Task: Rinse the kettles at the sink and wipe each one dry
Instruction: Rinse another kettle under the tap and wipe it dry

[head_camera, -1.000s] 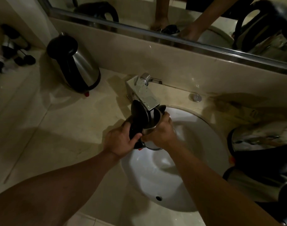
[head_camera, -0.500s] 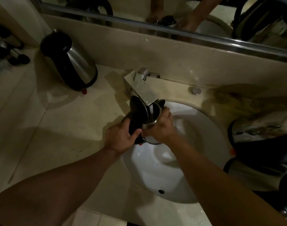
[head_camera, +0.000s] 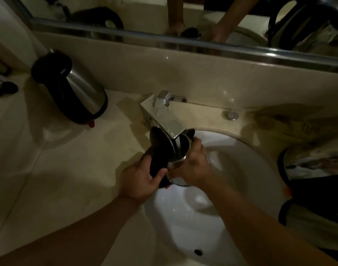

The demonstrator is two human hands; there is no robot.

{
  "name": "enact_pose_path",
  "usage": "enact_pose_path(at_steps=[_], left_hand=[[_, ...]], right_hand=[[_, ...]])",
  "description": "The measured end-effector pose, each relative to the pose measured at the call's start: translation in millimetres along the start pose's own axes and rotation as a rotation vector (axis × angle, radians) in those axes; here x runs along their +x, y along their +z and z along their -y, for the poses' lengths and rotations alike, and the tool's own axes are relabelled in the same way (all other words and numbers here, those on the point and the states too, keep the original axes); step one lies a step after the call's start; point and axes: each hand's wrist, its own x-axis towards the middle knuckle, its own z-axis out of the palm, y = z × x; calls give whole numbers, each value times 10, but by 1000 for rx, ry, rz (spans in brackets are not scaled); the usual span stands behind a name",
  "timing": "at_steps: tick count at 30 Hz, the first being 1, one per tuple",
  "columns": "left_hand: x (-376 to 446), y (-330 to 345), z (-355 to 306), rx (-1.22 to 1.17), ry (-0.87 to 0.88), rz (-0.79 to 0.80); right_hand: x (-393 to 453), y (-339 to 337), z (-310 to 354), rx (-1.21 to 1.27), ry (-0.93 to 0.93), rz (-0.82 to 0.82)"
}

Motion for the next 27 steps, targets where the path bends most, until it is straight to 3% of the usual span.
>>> enact_pose_path(at_steps=[27], left_hand=[[2,-86,-108,-2,-47,72]], right_hand=[[-6,-13,2,39,14,8]])
